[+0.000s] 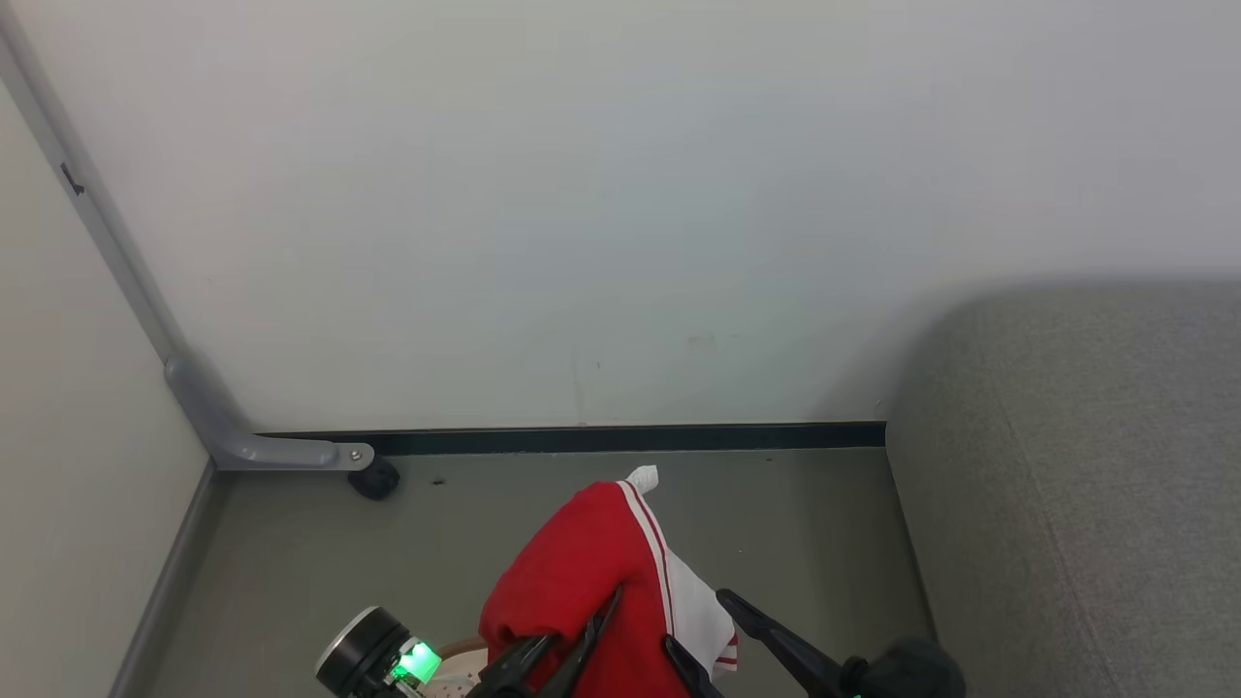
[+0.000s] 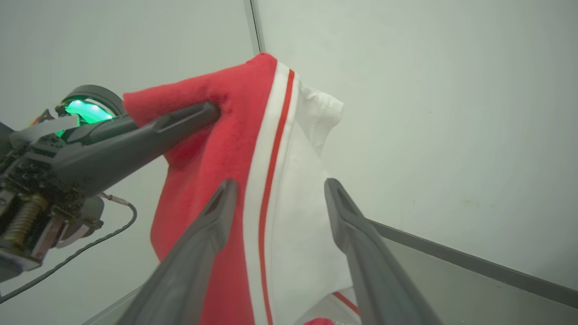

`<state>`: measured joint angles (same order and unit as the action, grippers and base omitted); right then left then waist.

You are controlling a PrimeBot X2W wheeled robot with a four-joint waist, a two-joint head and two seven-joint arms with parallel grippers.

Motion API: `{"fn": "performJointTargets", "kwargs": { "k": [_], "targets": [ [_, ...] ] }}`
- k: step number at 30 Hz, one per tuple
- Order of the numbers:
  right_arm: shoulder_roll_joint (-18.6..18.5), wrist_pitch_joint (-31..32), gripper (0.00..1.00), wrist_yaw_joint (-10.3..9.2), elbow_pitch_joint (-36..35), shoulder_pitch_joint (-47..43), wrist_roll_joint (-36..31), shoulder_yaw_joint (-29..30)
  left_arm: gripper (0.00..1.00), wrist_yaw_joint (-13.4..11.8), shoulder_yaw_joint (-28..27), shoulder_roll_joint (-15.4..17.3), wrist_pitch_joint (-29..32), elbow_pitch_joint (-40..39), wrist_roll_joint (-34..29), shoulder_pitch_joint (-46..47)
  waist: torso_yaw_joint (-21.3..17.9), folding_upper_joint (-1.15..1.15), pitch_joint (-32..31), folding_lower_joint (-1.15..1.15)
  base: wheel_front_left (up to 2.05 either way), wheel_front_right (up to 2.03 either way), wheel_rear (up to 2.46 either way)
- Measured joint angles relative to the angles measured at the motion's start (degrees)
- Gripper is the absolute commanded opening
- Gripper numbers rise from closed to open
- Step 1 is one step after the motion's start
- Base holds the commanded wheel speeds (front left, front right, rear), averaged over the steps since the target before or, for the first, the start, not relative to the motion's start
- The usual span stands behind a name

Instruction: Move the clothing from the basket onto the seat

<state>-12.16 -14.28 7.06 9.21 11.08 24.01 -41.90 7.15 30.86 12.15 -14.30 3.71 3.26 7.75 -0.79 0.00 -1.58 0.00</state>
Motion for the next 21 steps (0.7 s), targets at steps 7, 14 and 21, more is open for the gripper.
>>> {"fn": "performJointTargets", "kwargs": {
  "k": [7,14,21],
  "targets": [
    [-0.4,0.0,1.00,0.00,2.4,2.5,2.7,-1.3,0.00,0.0,3.2,0.8,0.0,-0.6,0.6,1.9,0.0,0.00,0.4,0.00,0.00,0.00,0.00],
    [-1.2,0.5,1.00,0.01,4.8,5.1,4.9,-7.0,0.00,0.0,8.0,3.2,0.0,-1.3,2.5,4.0,0.1,0.00,0.6,0.00,0.00,0.00,0.00],
    [-1.5,0.7,1.00,0.01,6.4,7.6,5.3,-10.5,0.00,0.0,11.4,4.9,0.0,-1.7,4.2,5.1,0.2,0.00,0.8,0.00,0.00,0.00,0.00]
  ]
}}
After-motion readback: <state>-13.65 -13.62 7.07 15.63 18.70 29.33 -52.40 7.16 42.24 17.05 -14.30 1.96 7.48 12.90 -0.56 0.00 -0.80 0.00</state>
